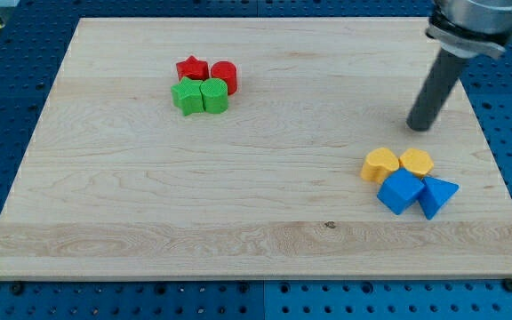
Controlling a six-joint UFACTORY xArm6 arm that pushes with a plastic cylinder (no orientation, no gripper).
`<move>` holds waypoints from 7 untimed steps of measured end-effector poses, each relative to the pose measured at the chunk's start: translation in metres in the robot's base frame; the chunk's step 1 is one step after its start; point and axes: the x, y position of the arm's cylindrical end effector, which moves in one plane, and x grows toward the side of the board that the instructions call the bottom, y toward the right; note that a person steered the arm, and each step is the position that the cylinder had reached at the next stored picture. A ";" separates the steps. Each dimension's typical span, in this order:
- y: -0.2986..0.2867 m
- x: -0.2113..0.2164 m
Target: Point your arm at the green star
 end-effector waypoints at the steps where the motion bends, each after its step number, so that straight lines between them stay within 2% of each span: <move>1: -0.037 -0.052; 2: -0.093 -0.081; 3: -0.128 -0.089; 6: -0.122 -0.080; 7: -0.100 -0.037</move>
